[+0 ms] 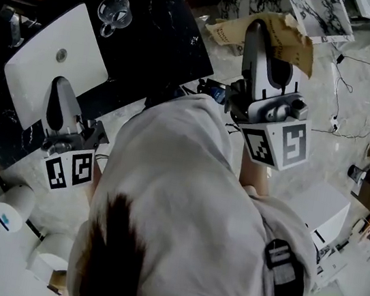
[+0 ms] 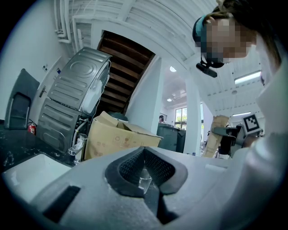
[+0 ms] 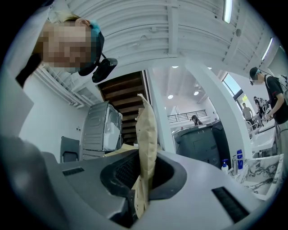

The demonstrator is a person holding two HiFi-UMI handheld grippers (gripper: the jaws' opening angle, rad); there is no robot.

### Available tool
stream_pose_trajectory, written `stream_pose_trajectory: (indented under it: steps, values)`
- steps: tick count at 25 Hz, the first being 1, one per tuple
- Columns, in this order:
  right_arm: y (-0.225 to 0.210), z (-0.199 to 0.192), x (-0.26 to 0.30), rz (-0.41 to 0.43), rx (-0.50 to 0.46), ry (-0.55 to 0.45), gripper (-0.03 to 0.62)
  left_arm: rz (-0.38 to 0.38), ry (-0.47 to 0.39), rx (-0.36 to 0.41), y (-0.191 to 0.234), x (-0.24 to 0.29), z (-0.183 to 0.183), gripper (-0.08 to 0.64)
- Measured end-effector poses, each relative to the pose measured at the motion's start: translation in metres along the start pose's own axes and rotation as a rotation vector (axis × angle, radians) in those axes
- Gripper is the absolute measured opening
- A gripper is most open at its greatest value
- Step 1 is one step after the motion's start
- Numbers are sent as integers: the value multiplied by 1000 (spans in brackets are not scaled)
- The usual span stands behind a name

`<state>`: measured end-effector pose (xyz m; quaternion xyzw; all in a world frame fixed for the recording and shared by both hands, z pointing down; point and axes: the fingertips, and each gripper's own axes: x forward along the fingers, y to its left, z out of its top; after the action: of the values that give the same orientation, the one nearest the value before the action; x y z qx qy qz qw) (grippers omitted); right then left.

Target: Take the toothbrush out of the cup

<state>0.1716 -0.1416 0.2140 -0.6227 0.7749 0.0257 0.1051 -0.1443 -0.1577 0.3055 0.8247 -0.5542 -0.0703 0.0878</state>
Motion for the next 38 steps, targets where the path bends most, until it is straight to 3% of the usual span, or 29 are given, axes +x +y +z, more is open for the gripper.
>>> stream_pose_trajectory:
  steps: [38]
  values:
    - [-2,-5,1,16,0,32,37,7,2,0,-7,-1,3,15]
